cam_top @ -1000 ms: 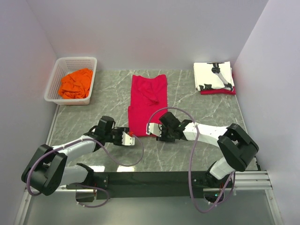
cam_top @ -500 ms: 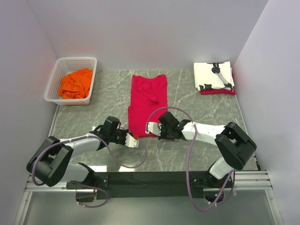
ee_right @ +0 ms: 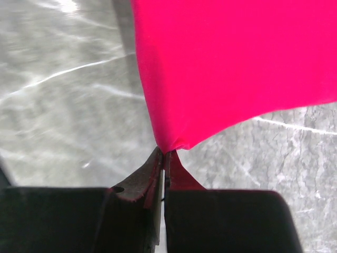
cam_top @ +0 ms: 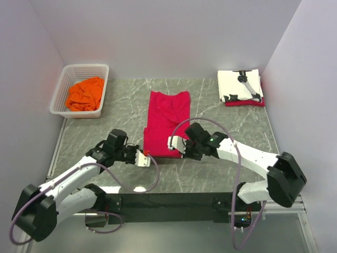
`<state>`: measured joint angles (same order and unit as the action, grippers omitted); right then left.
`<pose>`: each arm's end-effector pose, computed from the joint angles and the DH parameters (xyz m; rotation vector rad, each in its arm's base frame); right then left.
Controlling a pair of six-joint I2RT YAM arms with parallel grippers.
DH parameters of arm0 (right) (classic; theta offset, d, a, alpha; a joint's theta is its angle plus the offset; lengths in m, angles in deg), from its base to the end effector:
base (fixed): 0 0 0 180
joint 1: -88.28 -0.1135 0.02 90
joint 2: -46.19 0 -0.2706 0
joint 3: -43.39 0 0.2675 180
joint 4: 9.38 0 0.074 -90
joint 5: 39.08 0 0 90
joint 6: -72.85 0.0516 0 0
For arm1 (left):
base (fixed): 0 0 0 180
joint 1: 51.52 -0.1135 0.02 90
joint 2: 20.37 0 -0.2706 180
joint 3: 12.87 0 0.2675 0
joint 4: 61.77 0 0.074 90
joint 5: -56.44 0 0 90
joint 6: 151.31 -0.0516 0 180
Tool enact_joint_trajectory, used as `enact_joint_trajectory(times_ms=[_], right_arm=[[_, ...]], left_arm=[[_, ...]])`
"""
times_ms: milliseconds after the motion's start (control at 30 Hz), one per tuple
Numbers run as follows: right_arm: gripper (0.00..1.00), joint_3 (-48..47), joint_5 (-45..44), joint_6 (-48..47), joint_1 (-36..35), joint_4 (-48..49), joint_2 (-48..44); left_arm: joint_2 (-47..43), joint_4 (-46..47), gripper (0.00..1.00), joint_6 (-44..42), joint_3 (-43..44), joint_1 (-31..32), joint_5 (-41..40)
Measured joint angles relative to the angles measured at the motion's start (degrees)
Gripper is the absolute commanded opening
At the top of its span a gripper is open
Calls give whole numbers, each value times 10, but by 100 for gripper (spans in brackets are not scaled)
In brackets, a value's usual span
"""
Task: Fold and stack the t-shirts
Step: Fold the tshirt
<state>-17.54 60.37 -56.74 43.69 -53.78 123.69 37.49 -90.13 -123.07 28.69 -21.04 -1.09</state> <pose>0.1923 0.2015 0.1922 -1.8061 1.9156 0.2471 0.1724 -0.1336 0.1849 1.7830 1.3409 -0.3716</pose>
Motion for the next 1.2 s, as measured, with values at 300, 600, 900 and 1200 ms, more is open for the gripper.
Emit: enact_joint_trajectory(times_ms=[300, 600, 900, 1200], right_arm=[[0, -1, 63, 7, -51, -118, -151], [0, -83, 110, -11, -45, -226, -164], [0, -178, 113, -92, 59, -252, -79], [0, -355, 135, -194, 181, -242, 154]], left_arm=[[-135, -198, 1, 14, 59, 3, 84], [-197, -287, 0, 120, 110, 10, 127], [-24, -263, 1, 142, 242, -87, 154], [289, -209, 1, 135, 437, -185, 201]])
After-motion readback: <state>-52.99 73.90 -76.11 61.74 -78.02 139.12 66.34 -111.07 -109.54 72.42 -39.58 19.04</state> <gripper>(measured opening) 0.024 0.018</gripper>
